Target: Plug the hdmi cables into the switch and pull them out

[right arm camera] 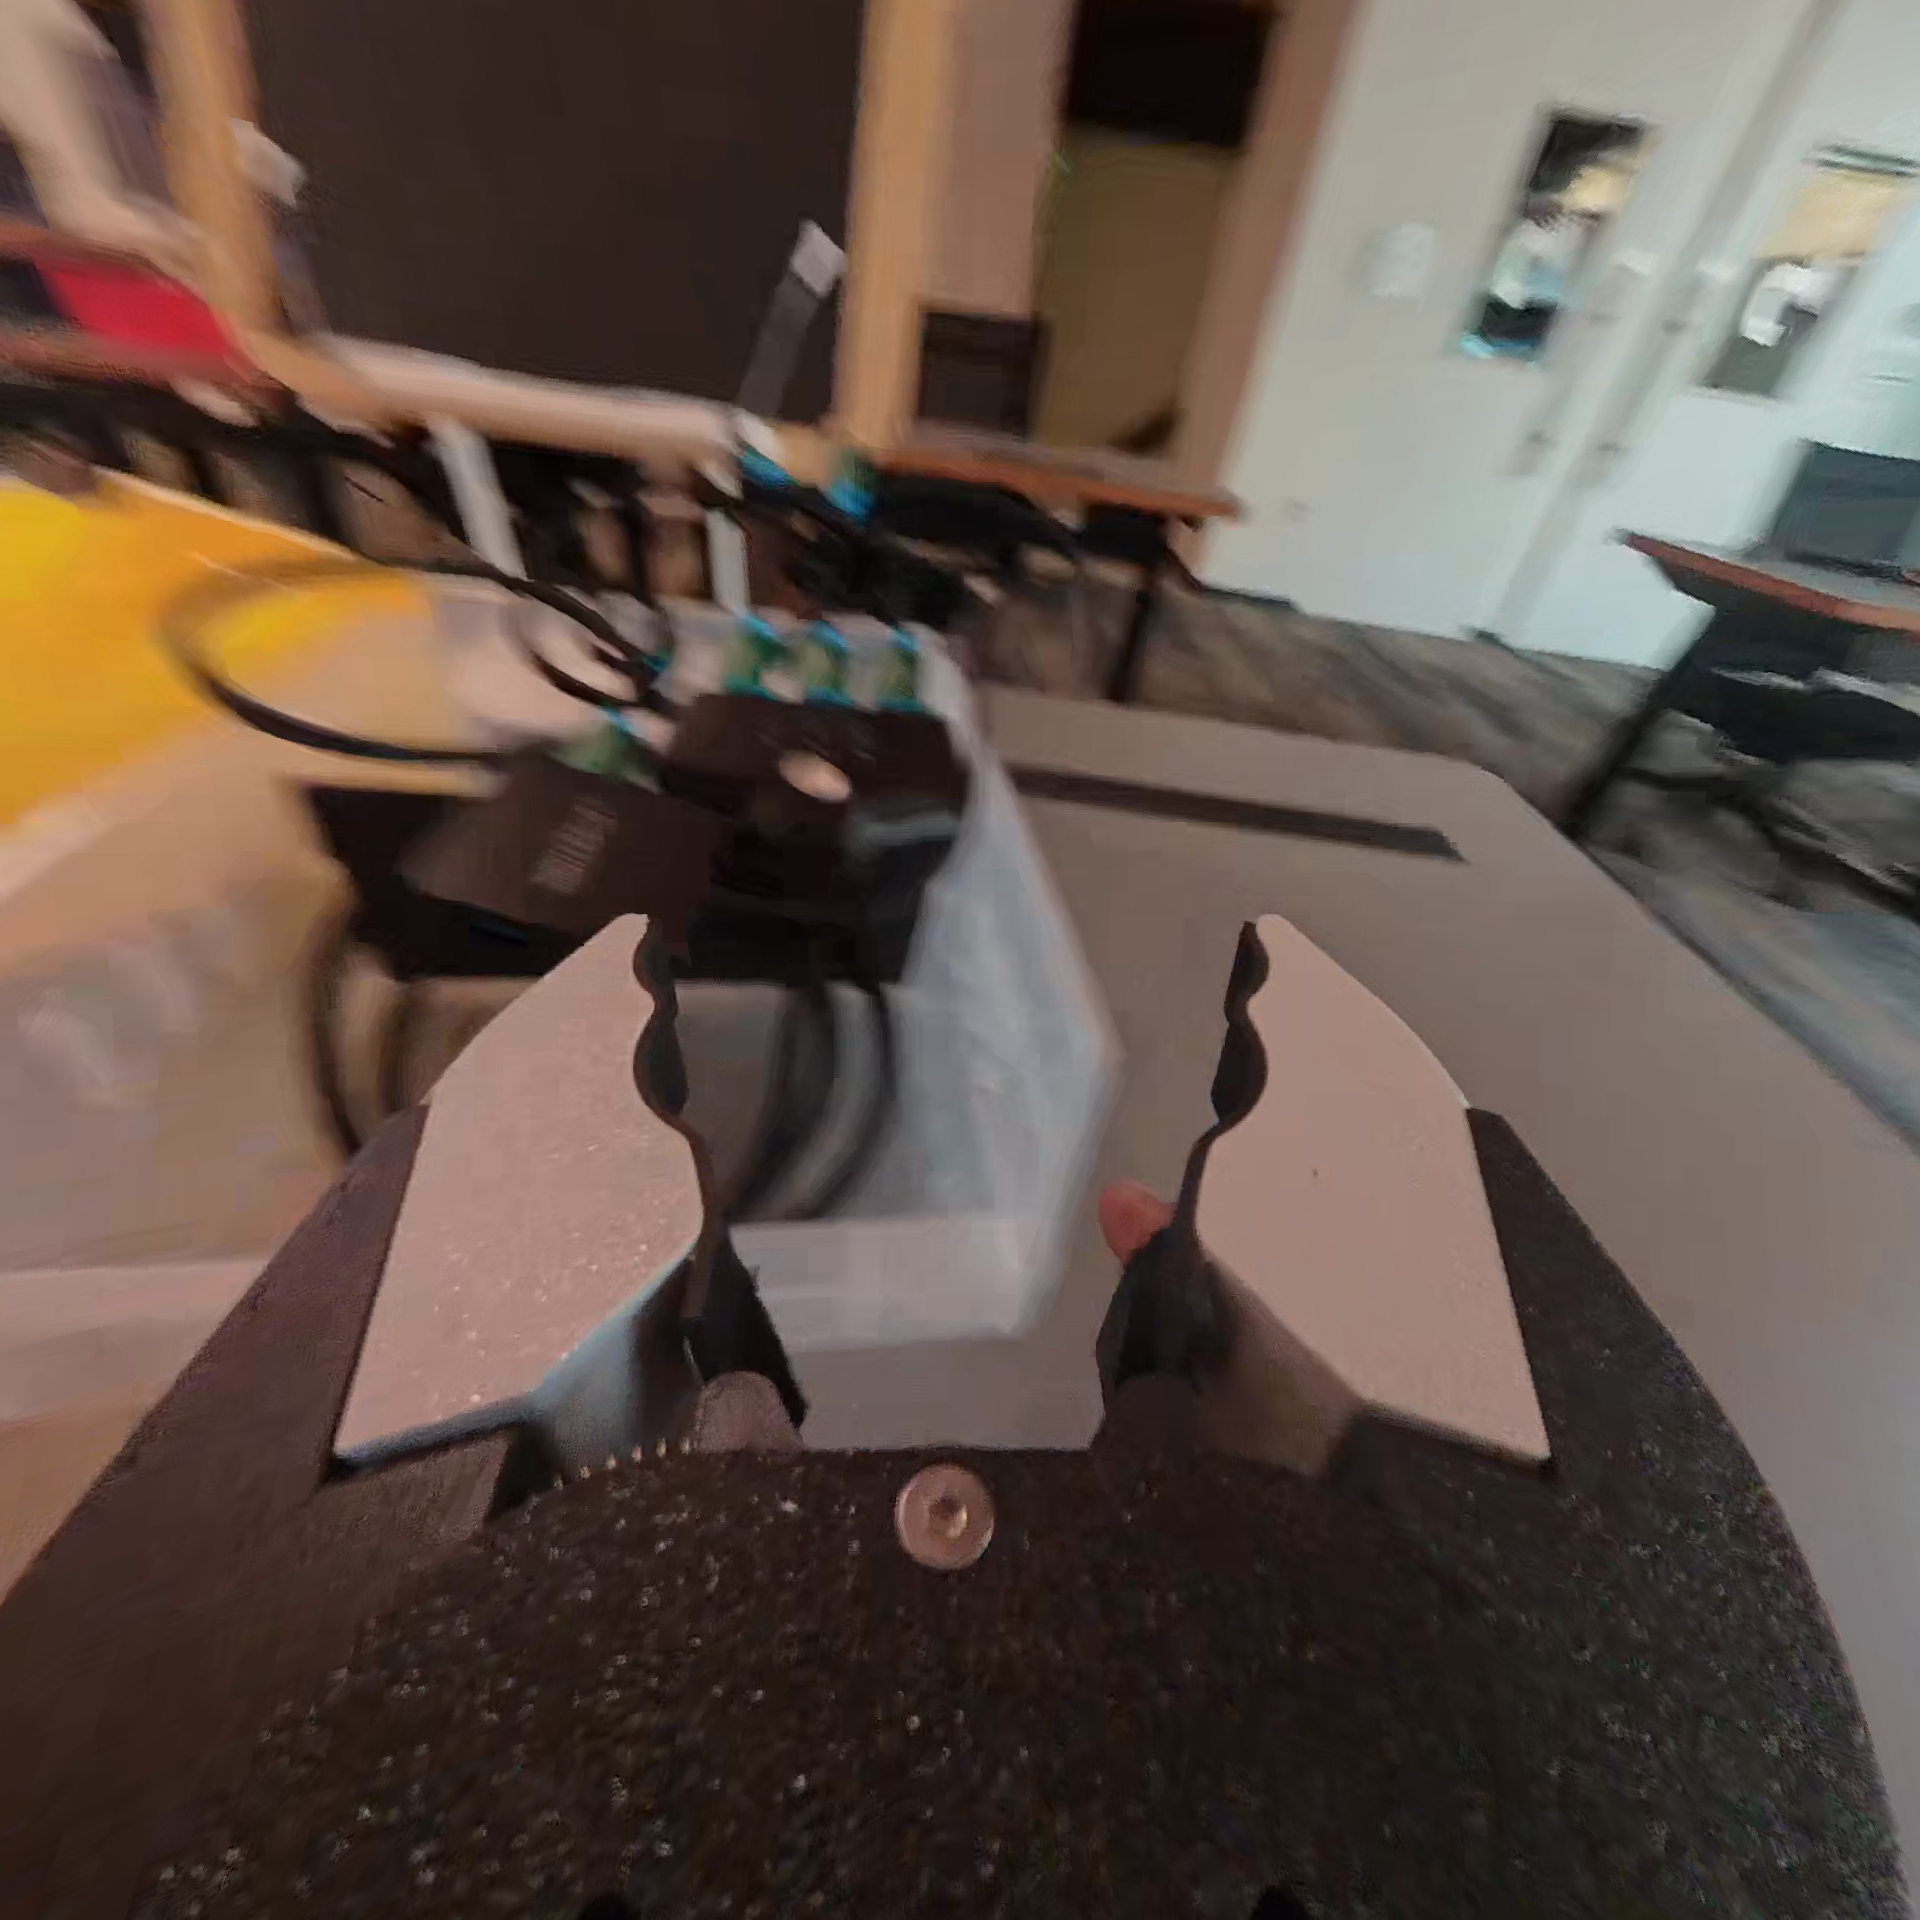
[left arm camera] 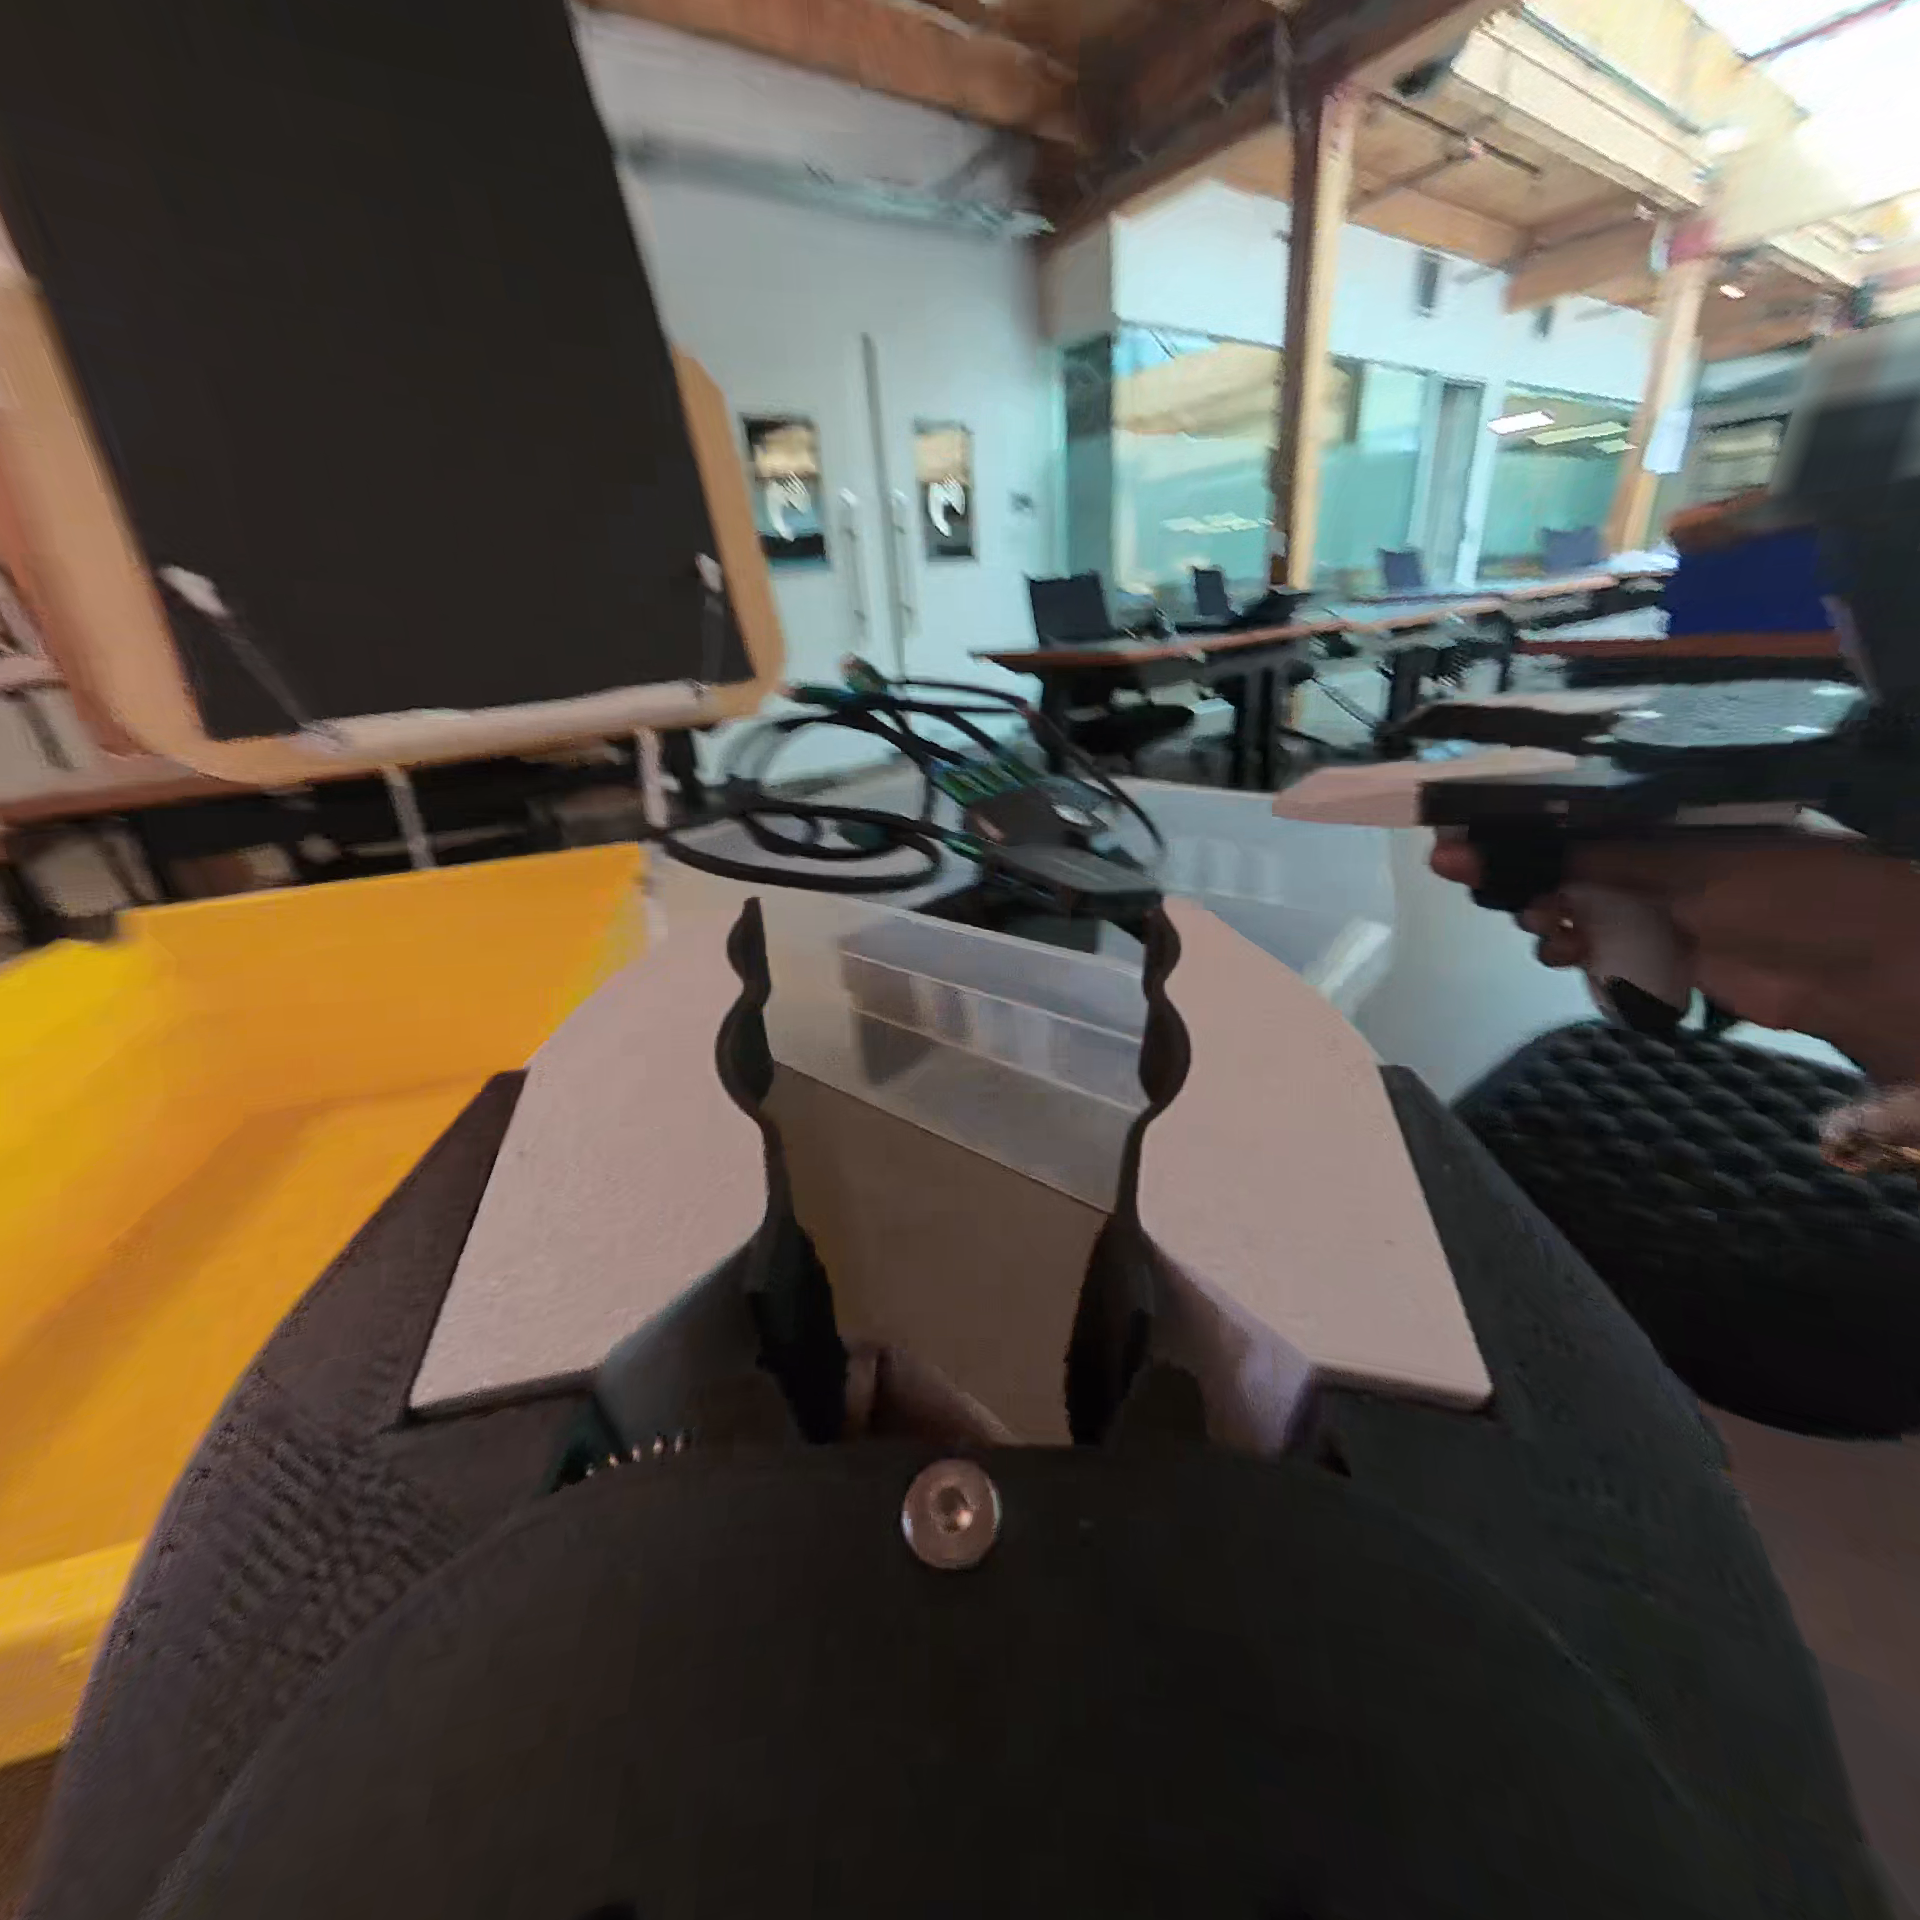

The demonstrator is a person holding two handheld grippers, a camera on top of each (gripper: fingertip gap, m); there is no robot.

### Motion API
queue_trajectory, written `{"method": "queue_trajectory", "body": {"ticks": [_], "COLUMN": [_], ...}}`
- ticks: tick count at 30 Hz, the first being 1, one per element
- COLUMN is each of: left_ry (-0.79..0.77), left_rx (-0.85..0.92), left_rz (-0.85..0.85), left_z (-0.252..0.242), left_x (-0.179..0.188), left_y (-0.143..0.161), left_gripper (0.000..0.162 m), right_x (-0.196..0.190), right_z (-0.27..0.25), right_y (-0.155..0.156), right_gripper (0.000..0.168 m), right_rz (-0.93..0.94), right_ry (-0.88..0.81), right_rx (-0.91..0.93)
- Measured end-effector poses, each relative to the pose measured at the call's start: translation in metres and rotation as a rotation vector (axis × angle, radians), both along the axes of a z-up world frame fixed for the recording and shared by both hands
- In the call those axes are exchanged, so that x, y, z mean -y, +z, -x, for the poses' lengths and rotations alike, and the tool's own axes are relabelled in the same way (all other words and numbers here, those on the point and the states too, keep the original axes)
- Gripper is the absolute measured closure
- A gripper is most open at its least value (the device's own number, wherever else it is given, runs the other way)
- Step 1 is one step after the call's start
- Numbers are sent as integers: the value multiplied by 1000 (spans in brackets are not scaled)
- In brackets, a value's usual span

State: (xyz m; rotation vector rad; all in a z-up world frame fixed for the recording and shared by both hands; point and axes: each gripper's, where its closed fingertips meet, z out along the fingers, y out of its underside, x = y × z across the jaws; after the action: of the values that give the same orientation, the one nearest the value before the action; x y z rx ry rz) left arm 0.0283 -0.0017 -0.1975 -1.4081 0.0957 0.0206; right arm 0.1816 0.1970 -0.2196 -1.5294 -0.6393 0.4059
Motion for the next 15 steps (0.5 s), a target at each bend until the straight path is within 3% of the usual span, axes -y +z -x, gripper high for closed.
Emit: {"method": "queue_trajectory", "body": {"ticks": [4, 5, 6, 9, 11, 12, 14, 15], "left_ry": [-84, -90, -92, -70, -25, 4, 55, 64], "left_rx": [4, 2, 7, 59, 74, 72, 65, 69], "left_rz": [214, 256, 290, 345, 366, 378, 413, 438], "left_z": [-32, -36, -38, -34, -23, -17, -5, -2], "left_x": [-37, -44, -51, -65, -71, -74, -79, -81], "left_y": [-32, -39, -45, -56, -62, -65, -72, -77], "left_gripper": [72, 67, 63, 62, 63, 63, 65, 70], "right_x": [-23, -21, -14, 5, 16, 12, 3, 3], "right_z": [-22, -18, -11, -5, 7, 7, 4, 7], "right_y": [-52, -53, -54, -53, -53, -53, -58, -61], "right_gripper": [76, 89, 125, 158, 154, 144, 105, 97], "right_rz": [178, 201, 203, 172, 246, 243, 227, 226], "right_ry": [-38, -1, 54, 154, 248, 223, 142, 140], "right_rx": [159, 168, 183, 238, 171, 151, 201, 238]}}
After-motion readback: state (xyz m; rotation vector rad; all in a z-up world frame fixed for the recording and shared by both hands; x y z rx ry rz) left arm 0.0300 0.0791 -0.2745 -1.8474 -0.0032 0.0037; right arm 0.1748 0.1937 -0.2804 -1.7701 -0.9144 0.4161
